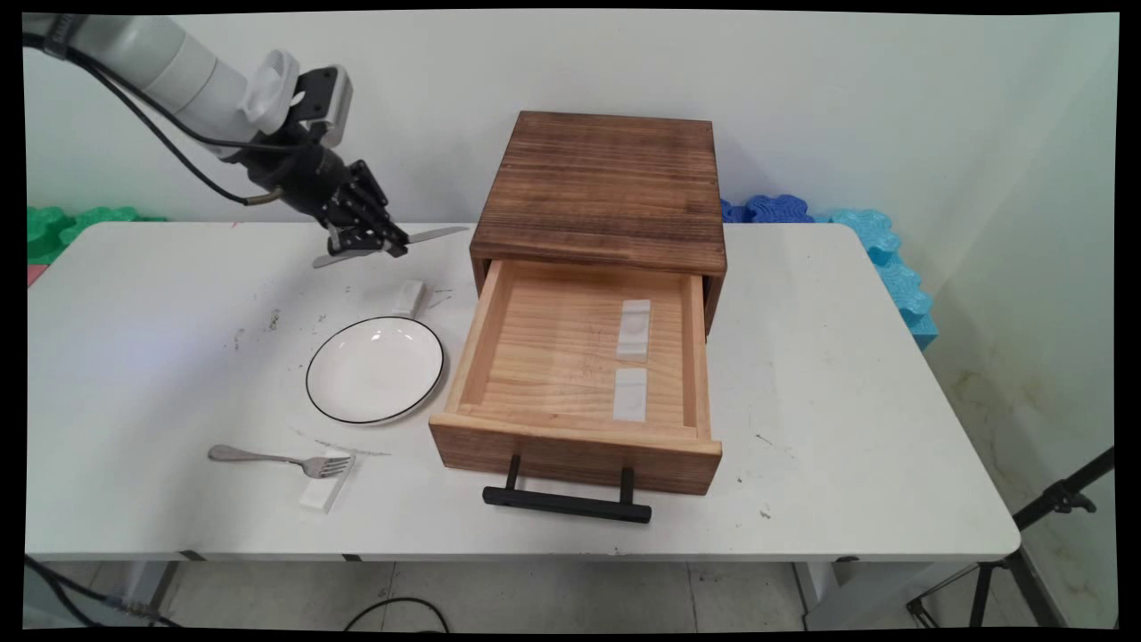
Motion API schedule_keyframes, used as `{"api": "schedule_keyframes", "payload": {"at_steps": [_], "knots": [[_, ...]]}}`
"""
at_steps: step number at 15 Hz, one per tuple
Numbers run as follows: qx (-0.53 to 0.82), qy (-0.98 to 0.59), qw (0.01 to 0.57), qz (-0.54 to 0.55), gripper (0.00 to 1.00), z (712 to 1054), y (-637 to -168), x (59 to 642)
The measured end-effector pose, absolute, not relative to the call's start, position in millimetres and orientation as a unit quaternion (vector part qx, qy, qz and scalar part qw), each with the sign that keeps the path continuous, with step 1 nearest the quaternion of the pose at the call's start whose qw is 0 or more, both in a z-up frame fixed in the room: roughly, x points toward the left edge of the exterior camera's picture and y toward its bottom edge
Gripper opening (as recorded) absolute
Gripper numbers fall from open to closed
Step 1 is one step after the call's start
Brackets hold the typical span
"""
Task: Place the picked object into the drawer
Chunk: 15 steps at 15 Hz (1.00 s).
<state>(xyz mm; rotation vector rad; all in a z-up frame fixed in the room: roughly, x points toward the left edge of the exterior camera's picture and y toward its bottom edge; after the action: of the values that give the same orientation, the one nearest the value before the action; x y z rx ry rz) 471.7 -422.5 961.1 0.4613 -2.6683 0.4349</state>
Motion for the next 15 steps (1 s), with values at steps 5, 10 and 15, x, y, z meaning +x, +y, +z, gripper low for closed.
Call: {"api": "schedule_keyframes", "payload": {"at_steps": [5, 10, 15], "knots": [[0.14, -0.954, 0.213, 0.16, 0.0, 975, -417, 433], [0.113, -0.953, 0.225, 0.167, 0.0, 982, -416, 391], [0.096, -0.953, 0.232, 0.171, 0.0, 982, -419, 358]]}}
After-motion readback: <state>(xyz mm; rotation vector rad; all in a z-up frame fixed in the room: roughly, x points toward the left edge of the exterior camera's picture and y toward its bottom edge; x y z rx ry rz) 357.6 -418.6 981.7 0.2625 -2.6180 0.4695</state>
